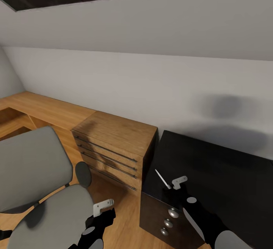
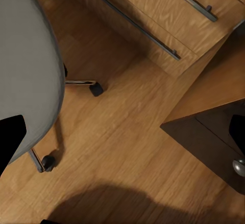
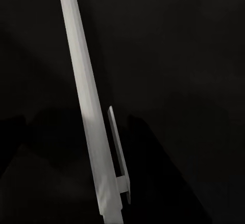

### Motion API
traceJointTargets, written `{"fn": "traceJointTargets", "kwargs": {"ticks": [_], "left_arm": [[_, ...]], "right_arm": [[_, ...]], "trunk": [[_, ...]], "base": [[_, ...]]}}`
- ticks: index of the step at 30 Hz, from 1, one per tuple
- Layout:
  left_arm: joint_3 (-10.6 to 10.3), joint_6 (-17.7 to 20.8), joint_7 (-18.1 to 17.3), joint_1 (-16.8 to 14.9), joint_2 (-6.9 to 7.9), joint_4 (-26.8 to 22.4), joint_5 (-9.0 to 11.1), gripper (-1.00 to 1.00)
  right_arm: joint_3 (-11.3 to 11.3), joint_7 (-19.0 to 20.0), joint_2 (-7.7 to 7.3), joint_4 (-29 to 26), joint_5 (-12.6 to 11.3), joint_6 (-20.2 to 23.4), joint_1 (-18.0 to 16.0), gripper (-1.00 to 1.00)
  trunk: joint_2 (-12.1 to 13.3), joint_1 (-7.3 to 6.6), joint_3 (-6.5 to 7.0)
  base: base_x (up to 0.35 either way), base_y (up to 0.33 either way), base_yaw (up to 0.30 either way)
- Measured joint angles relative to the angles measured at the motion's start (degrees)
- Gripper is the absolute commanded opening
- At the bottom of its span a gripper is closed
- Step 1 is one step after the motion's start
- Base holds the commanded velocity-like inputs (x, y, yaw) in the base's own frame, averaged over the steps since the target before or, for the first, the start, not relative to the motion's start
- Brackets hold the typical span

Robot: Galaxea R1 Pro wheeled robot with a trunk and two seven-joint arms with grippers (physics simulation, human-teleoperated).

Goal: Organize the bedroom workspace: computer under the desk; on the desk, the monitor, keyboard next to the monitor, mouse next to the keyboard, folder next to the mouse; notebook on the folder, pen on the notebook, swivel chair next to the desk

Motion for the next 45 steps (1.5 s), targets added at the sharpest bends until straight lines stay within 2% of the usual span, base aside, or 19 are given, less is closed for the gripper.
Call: {"fn": "traceJointTargets", "kwargs": {"ticks": [37,45], "left_arm": [[-0.4,0.0,0.1,0.0,-0.09,0.0,0.0,1.00],[-0.5,0.0,0.1,0.0,-0.12,0.1,0.0,1.00]], "right_arm": [[0.0,0.4,0.00,-0.5,-0.1,1.3,0.0,-1.00],[0.0,3.6,-0.08,-0.9,-0.1,2.8,0.0,-1.00]], "trunk": [[0.0,0.01,0.00],[0.0,0.00,0.00]], "base": [[0.000,0.000,0.000],[0.000,0.000,0.000]]}}
